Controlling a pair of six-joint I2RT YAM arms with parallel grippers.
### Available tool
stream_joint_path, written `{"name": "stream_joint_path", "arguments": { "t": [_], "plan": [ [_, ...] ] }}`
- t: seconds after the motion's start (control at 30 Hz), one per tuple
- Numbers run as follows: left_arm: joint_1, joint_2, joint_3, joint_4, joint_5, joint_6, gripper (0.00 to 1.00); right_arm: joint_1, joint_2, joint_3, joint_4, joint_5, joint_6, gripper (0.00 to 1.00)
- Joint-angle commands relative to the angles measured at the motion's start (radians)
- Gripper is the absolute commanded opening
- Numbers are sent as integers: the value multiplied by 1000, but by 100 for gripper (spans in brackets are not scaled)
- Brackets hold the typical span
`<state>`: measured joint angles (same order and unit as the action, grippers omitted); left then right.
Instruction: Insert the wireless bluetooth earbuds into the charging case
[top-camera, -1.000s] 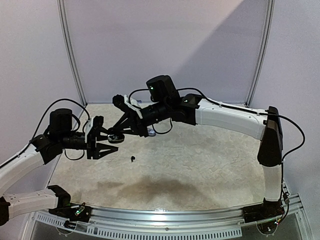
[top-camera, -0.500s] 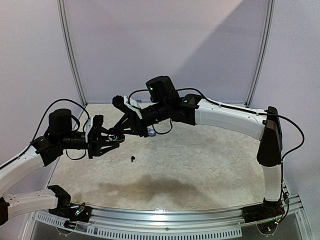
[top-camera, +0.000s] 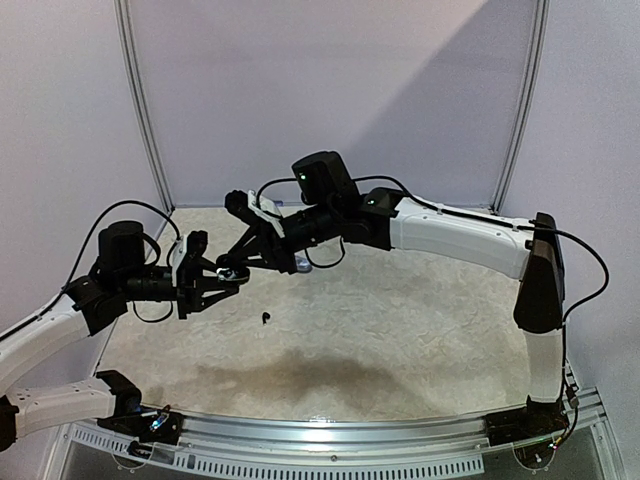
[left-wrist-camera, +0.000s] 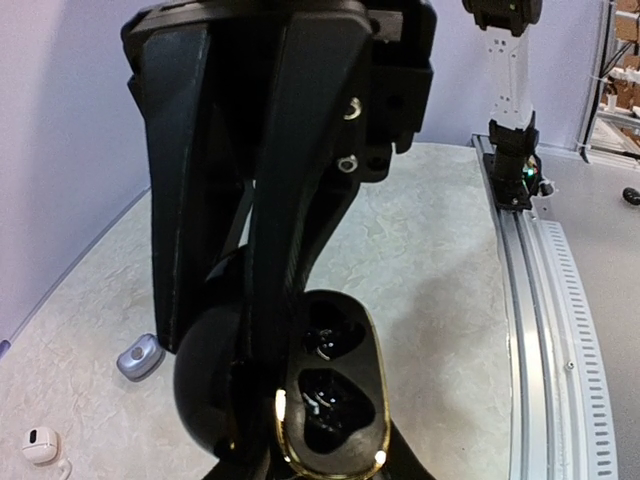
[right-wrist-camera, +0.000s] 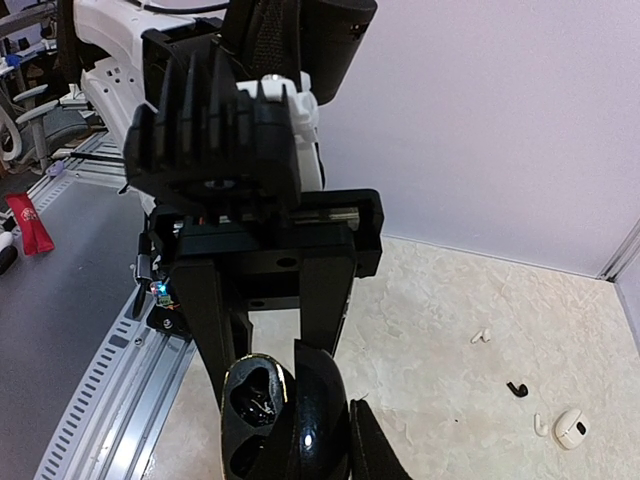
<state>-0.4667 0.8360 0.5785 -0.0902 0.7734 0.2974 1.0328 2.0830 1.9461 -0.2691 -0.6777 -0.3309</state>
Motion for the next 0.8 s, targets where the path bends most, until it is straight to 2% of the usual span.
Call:
{"name": "stream_joint_path", "arguments": {
  "t": [0.0, 0.13, 0.23, 0.4, 0.57, 0.7, 0.77],
  "plan": [
    [-12, -8, -9, 57, 7, -20, 25, 4, 18, 22, -11, 7, 1, 0],
    [-12, -9, -11, 67, 10, -23, 20, 3, 20, 23, -11, 10, 1, 0],
    [-12, -12, -9, 67, 16, -19, 32, 3, 22, 22, -16, 12, 1, 0],
    [-12, -10, -11, 72, 19, -20, 33, 4, 22, 23, -14, 12, 1, 0],
    [-12, -10, -13, 73, 21, -23, 21, 4, 22, 22, -12, 16, 4, 0],
    [-12, -9, -18, 73, 15, -34, 21, 3, 19, 22, -9, 17, 7, 0],
    [-12, -8, -24, 74, 10, -41, 16, 3, 16, 23, -5, 18, 7, 0]
  ]
}}
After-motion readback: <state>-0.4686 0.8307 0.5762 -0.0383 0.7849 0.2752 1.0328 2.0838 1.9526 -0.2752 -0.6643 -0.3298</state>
